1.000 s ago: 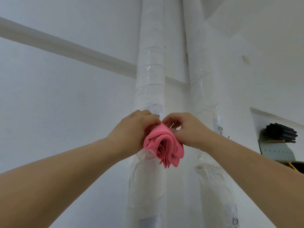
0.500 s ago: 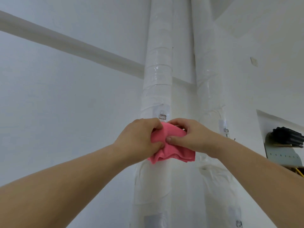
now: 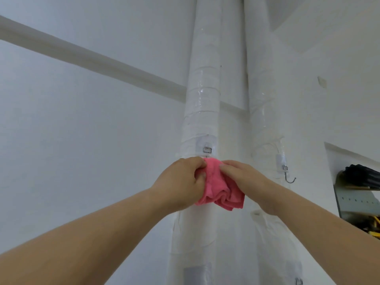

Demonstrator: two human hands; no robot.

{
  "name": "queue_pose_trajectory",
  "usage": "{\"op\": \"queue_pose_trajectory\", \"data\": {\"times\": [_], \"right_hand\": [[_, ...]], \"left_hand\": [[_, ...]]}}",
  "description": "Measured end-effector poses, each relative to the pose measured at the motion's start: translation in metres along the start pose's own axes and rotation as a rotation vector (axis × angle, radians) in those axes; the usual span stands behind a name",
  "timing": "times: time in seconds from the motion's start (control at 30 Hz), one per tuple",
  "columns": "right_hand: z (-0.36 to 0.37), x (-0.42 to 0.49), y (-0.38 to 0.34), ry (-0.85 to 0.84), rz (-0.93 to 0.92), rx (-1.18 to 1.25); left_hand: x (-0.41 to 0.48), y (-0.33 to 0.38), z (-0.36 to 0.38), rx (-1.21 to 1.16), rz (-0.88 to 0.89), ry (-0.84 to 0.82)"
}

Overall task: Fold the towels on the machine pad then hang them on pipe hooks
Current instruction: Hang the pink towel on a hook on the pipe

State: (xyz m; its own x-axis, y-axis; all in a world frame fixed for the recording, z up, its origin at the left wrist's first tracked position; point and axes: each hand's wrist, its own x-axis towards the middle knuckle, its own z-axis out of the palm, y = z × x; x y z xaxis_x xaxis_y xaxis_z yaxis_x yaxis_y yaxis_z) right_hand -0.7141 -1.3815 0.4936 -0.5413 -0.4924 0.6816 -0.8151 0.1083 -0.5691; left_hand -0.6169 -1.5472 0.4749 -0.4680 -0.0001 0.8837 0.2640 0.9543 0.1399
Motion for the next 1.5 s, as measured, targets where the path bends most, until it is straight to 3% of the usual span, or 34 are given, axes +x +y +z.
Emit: {"op": "queue_pose_trajectory", "data": {"times": [0.13,0.33,0.47,0.63,0.77,0.83,1.07,1.33,1.5], "right_hand": [[-0.007,0.0,-0.011,0.096,0.007,-0.11],[-0.003,0.003,-0.018,0.212,-0.201,-0.457],[0.003,0.003,-0.021,0.091,-0.191,-0.403],[0.004,0.005,-0.021,0.102,-0.138,-0.336],[-0.001,-0.001,-0.022,0.097,-0.028,-0.147],[-0.007,-0.002,-0.023,0.097,-0.014,-0.189],[-0.015,-0.007,-0.039,0.261,-0.176,-0.483],[0.015,-0.068,-0.061,0.374,-0.32,-0.52],[0.055,-0.133,-0.032,0.327,-0.201,-0.382]], "left_hand": [[0.0,0.01,-0.014,-0.034,-0.042,-0.001],[-0.006,0.025,-0.022,-0.019,-0.035,-0.067],[-0.01,0.027,-0.021,0.032,-0.035,-0.191],[-0.015,0.016,-0.015,-0.087,-0.114,-0.263],[-0.016,0.013,-0.016,-0.173,-0.114,-0.215],[-0.016,0.019,-0.021,-0.122,-0.063,-0.142],[-0.009,0.024,-0.036,-0.012,-0.105,-0.004],[-0.057,0.021,-0.05,-0.086,-0.037,0.161],[-0.129,0.022,-0.03,-0.265,-0.103,0.039]]}}
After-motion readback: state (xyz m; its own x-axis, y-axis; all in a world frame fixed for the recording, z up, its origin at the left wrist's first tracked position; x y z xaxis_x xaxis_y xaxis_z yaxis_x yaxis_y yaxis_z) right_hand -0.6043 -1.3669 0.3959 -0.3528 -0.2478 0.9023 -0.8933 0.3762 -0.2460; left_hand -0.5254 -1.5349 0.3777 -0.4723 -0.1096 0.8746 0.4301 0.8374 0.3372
